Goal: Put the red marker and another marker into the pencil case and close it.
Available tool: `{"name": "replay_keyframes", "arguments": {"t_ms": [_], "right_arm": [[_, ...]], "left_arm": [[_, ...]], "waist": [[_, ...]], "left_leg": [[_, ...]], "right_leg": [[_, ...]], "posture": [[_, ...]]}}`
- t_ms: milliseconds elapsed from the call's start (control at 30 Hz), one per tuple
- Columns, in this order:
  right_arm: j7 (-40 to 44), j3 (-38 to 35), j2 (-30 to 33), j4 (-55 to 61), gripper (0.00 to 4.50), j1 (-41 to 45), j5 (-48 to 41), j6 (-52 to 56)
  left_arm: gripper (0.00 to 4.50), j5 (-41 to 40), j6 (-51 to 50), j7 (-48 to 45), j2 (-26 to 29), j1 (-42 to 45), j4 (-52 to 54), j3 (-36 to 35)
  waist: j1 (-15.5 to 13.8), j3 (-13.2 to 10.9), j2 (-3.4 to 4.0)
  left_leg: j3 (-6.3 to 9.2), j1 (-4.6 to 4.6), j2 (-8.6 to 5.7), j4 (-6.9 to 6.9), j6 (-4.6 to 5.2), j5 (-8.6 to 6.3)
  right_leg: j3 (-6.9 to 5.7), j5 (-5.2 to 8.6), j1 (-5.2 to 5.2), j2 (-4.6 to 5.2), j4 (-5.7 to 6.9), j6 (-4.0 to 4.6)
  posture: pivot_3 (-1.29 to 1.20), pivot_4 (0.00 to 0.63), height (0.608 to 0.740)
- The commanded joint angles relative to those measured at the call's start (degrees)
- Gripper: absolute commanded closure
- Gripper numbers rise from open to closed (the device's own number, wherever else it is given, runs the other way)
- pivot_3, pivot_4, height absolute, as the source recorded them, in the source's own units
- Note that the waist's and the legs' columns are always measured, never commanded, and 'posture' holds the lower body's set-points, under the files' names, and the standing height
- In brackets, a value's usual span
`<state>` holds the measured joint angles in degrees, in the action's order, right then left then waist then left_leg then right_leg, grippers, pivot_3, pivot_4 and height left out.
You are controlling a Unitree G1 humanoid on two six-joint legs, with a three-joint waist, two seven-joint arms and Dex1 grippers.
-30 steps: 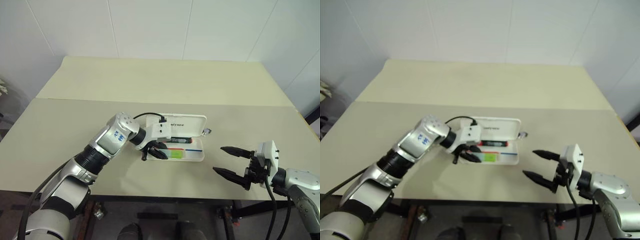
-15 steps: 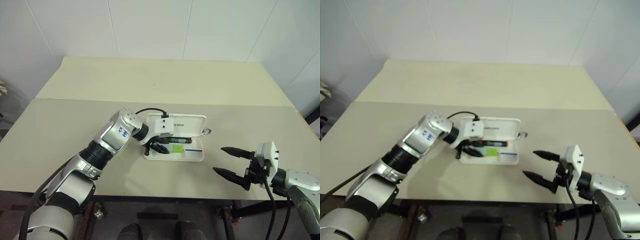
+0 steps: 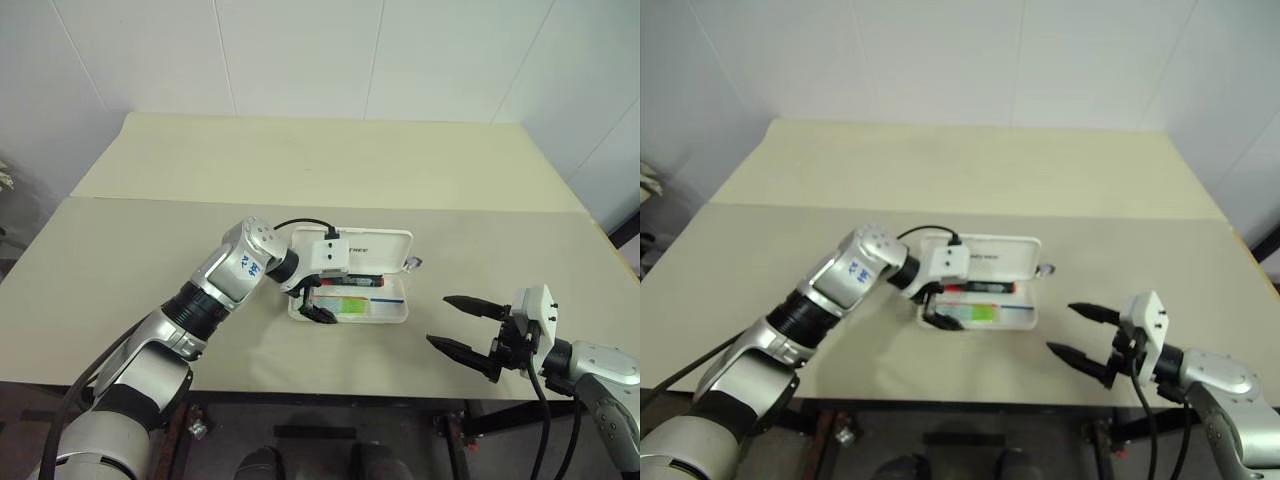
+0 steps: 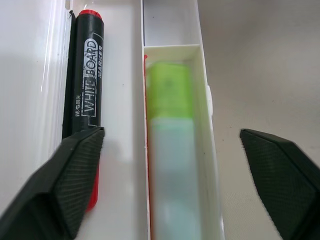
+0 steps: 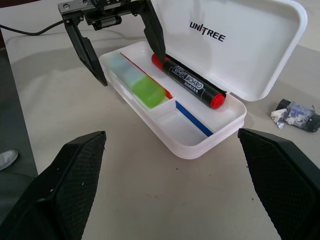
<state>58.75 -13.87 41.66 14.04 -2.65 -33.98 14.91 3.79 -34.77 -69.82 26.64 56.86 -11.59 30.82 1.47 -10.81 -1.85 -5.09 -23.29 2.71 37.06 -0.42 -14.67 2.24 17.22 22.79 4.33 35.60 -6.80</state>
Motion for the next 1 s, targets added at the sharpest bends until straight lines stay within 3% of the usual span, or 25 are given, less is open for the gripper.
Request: {"name": "replay_keyframes", "arguments": {"t_ms": [33,200,400,533,800,1000], "right_arm": [[-0.2,-1.8,0.0,1.9,0.00,0.2,-0.3,-1.1],[-0.8,-1.3,-0.3,0.9,0.00,1.2,0.5,-1.6],[-5.6,0.0,-1.9,-5.3,0.00,7.0,6.7,-4.8],[-11.3,2.1,-2.6,-17.0,0.00,14.3,15.3,-9.2],[-15.6,6.2,-6.8,-37.4,0.00,26.7,23.1,-16.9],[-9.4,8.9,-8.9,-51.5,0.00,36.6,24.0,-21.1]], "left_arm": [[0.03,-0.1,-0.6,-0.2,0.1,0.6,2.6,-0.9],[0.03,-1.3,0.8,1.6,-0.2,-0.2,3.1,-3.4],[0.03,-10.6,6.9,-0.3,-0.4,-5.3,7.2,-12.7],[0.03,-17.2,14.5,-4.9,1.1,-10.1,9.2,-18.4],[0.03,-23.1,22.3,-8.2,4.7,-14.4,7.4,-25.8],[0.03,-26.6,22.8,-13.3,9.8,-17.8,8.2,-28.4]], "waist": [[0.0,0.0,0.00],[0.0,0.0,0.00],[0.1,0.0,0.01],[0.3,0.0,0.01],[0.2,0.0,0.05],[0.7,-0.1,0.11]], "left_leg": [[0.00,0.00,0.00,0.00,0.00,0.00],[0.00,0.00,0.00,0.00,0.00,0.00],[-0.01,0.02,0.02,0.00,-0.01,0.00],[-0.07,0.07,0.02,0.02,-0.02,0.01],[-0.08,0.07,0.00,0.05,-0.03,0.04],[-0.11,0.09,0.02,0.00,-0.03,0.04]], "right_leg": [[0.00,0.00,0.00,0.00,0.00,0.00],[0.00,0.00,0.00,0.00,-0.01,0.00],[0.01,0.00,0.00,0.01,0.04,0.00],[0.04,0.00,0.00,0.03,0.09,0.00],[0.05,-0.01,0.01,0.05,0.16,0.00],[0.04,-0.01,0.01,0.03,0.16,-0.01]], "posture": [[0.00,0.150,0.740],[0.00,0.150,0.740],[0.00,0.150,0.740],[0.00,0.150,0.740],[0.00,0.150,0.740],[0.00,0.150,0.740]]}}
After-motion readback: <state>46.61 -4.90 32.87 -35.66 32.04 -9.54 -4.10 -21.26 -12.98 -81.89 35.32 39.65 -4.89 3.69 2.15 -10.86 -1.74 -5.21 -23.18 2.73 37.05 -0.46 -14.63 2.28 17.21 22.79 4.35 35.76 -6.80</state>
